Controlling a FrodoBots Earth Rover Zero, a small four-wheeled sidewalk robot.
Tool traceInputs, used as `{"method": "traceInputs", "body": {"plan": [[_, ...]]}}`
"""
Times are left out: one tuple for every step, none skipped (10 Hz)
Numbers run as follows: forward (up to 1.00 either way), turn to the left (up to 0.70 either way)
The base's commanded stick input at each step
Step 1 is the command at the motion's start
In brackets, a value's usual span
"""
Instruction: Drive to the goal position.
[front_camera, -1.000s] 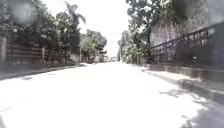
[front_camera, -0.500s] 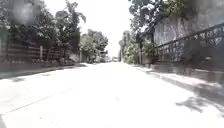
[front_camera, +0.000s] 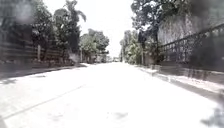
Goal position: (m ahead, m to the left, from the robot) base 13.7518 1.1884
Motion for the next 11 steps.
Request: {"method": "traceInputs", "body": {"plan": [[1.0,-0.34],[1.0,0.0],[1.0,0.0],[1.0,0.0],[1.0,0.0],[1.0,0.0],[1.0,-0.14],[1.0,-0.3],[1.0,-0.27],[1.0,0.0],[1.0,0.0]]}}
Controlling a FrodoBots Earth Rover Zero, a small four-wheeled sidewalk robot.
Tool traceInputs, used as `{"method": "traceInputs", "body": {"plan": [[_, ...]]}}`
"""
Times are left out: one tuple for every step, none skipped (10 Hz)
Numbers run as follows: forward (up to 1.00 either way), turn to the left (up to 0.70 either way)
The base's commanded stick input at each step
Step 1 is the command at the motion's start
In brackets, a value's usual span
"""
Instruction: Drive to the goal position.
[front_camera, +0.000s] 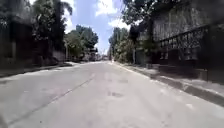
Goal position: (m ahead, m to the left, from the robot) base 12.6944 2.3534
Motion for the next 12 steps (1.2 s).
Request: {"method": "traceInputs", "body": {"plan": [[1.0,0.0],[1.0,0.0],[1.0,0.0],[1.0,0.0],[1.0,0.0],[1.0,0.0],[1.0,0.0],[1.0,0.0],[1.0,0.0],[1.0,0.0],[1.0,0.0],[1.0,0.0]]}}
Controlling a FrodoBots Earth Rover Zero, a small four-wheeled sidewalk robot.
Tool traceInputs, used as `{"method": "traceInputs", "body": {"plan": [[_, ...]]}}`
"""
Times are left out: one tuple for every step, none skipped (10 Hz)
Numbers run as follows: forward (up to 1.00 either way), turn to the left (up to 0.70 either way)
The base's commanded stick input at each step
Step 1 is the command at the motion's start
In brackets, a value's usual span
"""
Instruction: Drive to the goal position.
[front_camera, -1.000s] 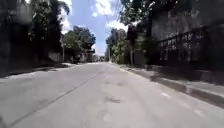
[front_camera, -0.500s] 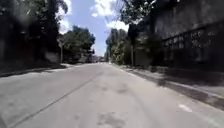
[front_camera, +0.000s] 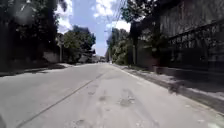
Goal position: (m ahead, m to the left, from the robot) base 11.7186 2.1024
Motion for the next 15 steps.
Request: {"method": "traceInputs", "body": {"plan": [[1.0,0.0],[1.0,0.0],[1.0,0.0],[1.0,0.0],[1.0,0.0],[1.0,0.0],[1.0,0.0],[1.0,0.0],[1.0,0.0],[1.0,0.0],[1.0,0.0],[1.0,0.0],[1.0,0.0],[1.0,0.0],[1.0,0.0]]}}
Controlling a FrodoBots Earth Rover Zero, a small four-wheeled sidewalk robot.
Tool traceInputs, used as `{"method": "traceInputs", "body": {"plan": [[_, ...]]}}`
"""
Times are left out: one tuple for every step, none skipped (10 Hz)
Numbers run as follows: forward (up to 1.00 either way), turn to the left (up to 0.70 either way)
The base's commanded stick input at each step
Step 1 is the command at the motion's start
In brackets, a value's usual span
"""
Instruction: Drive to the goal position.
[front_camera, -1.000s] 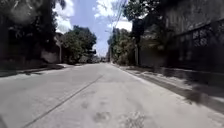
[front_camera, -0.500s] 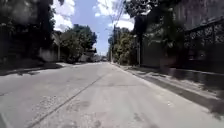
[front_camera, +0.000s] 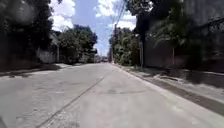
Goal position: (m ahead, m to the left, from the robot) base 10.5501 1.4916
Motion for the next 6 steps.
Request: {"method": "traceInputs", "body": {"plan": [[1.0,0.0],[1.0,0.0],[1.0,0.0],[1.0,0.0],[1.0,0.0],[1.0,0.01]]}}
